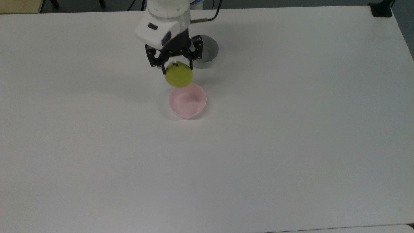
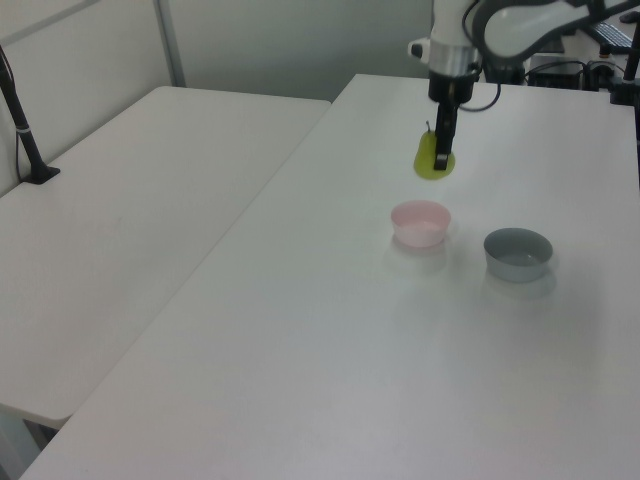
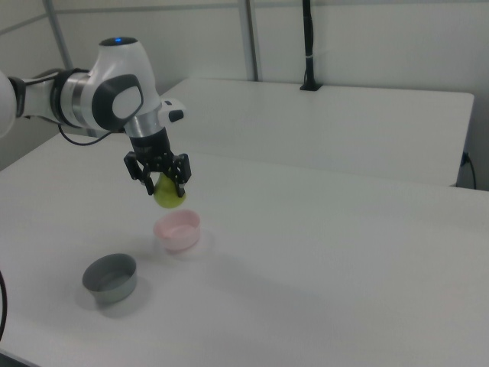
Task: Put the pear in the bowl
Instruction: 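Carry the held pear over the pink bowl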
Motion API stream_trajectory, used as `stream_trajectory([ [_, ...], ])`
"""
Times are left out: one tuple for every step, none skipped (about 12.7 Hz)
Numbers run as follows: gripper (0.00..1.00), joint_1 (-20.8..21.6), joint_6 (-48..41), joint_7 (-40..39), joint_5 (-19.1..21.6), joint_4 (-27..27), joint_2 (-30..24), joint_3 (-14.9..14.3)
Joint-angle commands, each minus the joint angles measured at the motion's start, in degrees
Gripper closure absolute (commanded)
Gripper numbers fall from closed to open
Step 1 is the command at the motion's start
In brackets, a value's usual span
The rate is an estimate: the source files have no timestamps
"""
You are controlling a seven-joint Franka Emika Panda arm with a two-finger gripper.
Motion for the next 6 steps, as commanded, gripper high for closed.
stream_trajectory([
  [1.0,2.1,7.6,2.7,0.7,-2.5,2.5,-0.3],
  [1.0,3.2,9.3,3.7,0.4,-2.6,3.8,-0.3],
  [1.0,3.3,10.7,4.2,0.2,-2.6,5.0,-0.3],
  [1.0,3.4,11.3,4.2,0.1,-2.6,5.7,-0.3],
  [1.0,3.6,12.2,4.3,0.0,-2.6,6.6,-0.3],
  [1.0,3.5,12.8,4.3,-0.3,-2.6,7.4,-0.3],
])
